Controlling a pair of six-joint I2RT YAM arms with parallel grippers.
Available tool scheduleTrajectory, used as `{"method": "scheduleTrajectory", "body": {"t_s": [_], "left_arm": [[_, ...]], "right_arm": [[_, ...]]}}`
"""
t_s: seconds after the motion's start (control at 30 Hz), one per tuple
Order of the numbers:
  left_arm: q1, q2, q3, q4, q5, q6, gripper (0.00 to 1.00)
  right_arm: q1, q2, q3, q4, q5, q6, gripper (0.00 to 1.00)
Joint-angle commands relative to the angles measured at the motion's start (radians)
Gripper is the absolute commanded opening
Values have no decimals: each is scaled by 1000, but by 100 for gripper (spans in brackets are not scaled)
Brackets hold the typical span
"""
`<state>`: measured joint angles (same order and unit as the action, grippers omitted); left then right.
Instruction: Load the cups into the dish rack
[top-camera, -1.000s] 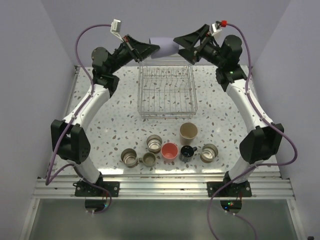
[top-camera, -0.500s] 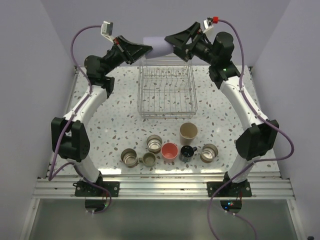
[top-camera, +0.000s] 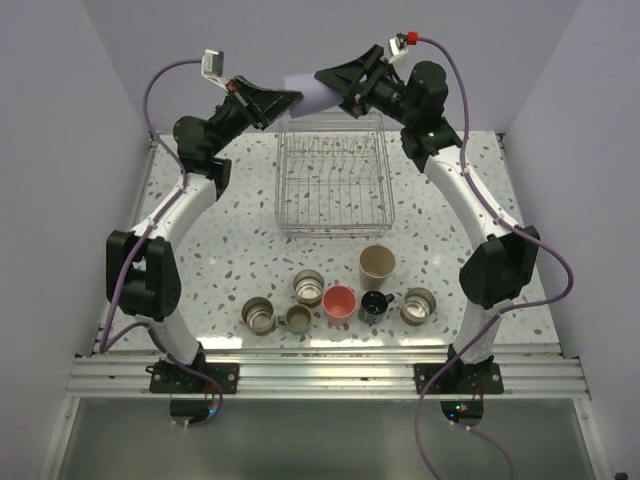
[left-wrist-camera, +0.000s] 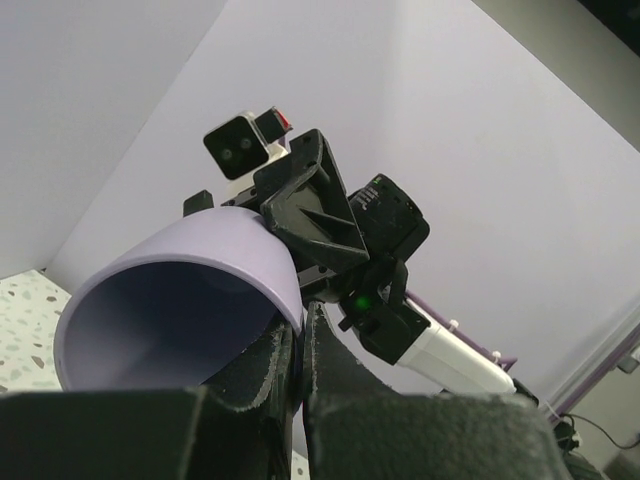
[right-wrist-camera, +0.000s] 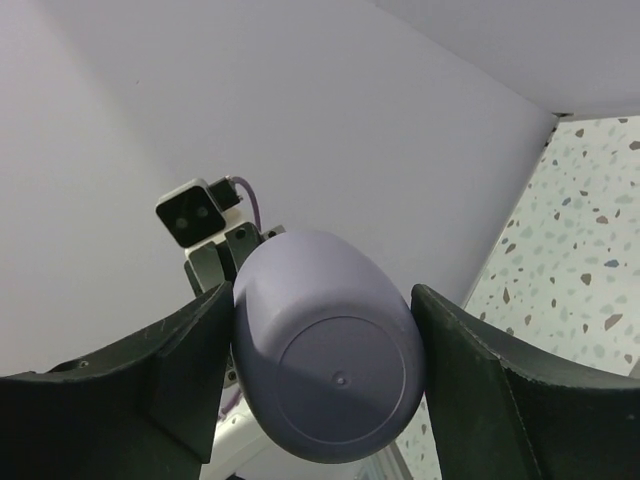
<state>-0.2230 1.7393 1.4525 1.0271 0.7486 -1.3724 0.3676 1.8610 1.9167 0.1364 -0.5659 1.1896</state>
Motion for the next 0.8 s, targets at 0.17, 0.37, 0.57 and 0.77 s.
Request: {"method": "scheduleTrajectory", "body": {"t_s": [0.17,0.37,0.57,0.77], "left_arm": [[-64,-47,-30,-102,-149,167,0],[-62,-76,-12,-365,-138,294,38],[-46,-139,94,-928,-301,663,70],[-30,-220,99,-1254,-504,852,84]], "right_arm": [[21,43,28,-26,-22,-8,30],[17,66,60,-188,7,-123,0],[-31,32,32,-368,110,-294,0],[-61,56,129,-604,352,-510,0]]}}
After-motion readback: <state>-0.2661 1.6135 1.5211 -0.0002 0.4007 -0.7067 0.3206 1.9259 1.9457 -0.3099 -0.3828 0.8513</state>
